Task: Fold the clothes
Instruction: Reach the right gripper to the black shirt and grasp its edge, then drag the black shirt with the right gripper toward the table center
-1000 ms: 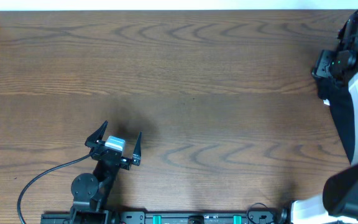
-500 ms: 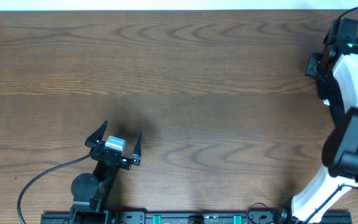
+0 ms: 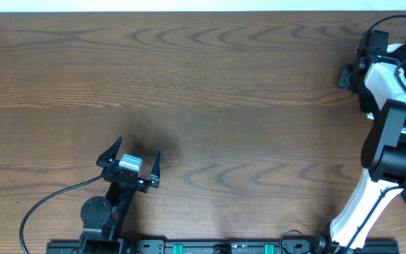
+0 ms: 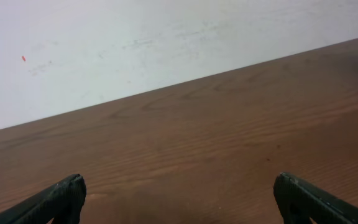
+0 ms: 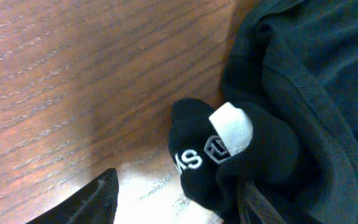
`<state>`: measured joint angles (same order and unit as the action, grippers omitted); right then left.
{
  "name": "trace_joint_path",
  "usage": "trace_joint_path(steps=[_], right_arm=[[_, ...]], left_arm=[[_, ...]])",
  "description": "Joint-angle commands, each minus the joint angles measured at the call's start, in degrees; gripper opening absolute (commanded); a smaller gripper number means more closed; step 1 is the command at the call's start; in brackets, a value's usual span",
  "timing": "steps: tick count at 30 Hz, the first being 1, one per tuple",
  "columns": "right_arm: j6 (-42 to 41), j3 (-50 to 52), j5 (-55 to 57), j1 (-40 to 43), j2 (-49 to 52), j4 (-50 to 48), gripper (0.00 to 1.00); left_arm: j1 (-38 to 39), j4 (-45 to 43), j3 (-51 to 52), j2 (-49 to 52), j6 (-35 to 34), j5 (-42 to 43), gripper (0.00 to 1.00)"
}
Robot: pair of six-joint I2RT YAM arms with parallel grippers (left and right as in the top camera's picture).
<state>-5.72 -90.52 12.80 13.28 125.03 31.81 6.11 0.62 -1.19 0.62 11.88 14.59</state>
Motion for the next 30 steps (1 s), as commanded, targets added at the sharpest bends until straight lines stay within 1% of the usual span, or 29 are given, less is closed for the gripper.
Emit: trace_joint_path(steps=[1, 4, 5, 6, 7, 11, 16, 18, 21, 25, 28, 30], right_arm=[[0.00, -1.25, 1.42, 1.79, 0.92, -0.87, 0.59], [0.02, -1.31, 2.08, 2.08, 0.85, -1.42, 0.60], [0.02, -1.31, 2.25, 2.10, 0.74, -1.40, 0.65], [0.02, -1.31, 2.27, 2.16, 0.55, -1.18, 0.72], [0.02, -1.31, 2.25, 2.21, 0.28, -0.94, 0.75], [0.00, -1.31, 2.25, 2.32, -1.66, 0.11, 0.77], [0.02, -1.31, 2.25, 2.32, -3.13, 1.22, 0.76], [0.02, -1.27, 2.23, 2.40, -3.08, 2.10, 0.69], [0.00, -1.01, 2.21, 2.69, -3.06, 2.32, 0.45], [0.02, -1.01, 2.21, 3.06, -3.06, 2.27, 0.23], [0.02, -1.01, 2.21, 3.17, -3.08, 2.29, 0.10], [0.02, -1.03, 2.21, 3.17, -3.08, 2.27, 0.09]], left_arm=[[0.20, 1.97, 0.96, -0.39, 0.33, 0.35, 0.98], [0.20, 1.97, 0.96, -0.39, 0.33, 0.35, 0.98], [0.20, 1.97, 0.96, -0.39, 0.33, 0.35, 0.98], [0.20, 1.97, 0.96, -0.39, 0.33, 0.35, 0.98], [0.20, 1.97, 0.96, -0.39, 0.33, 0.35, 0.98], [0.20, 1.97, 0.96, -0.39, 0.33, 0.35, 0.98], [0.20, 1.97, 0.96, -0.39, 0.33, 0.35, 0.98], [0.20, 1.97, 0.96, -0.39, 0.33, 0.35, 0.98], [0.20, 1.97, 0.96, -0.39, 0.33, 0.35, 0.98], [0.20, 1.97, 0.96, -0.39, 0.33, 0.35, 0.98], [0.20, 1.97, 0.96, -0.39, 0.33, 0.35, 0.98], [0.20, 1.97, 0.96, -0.39, 0.33, 0.35, 0.98]])
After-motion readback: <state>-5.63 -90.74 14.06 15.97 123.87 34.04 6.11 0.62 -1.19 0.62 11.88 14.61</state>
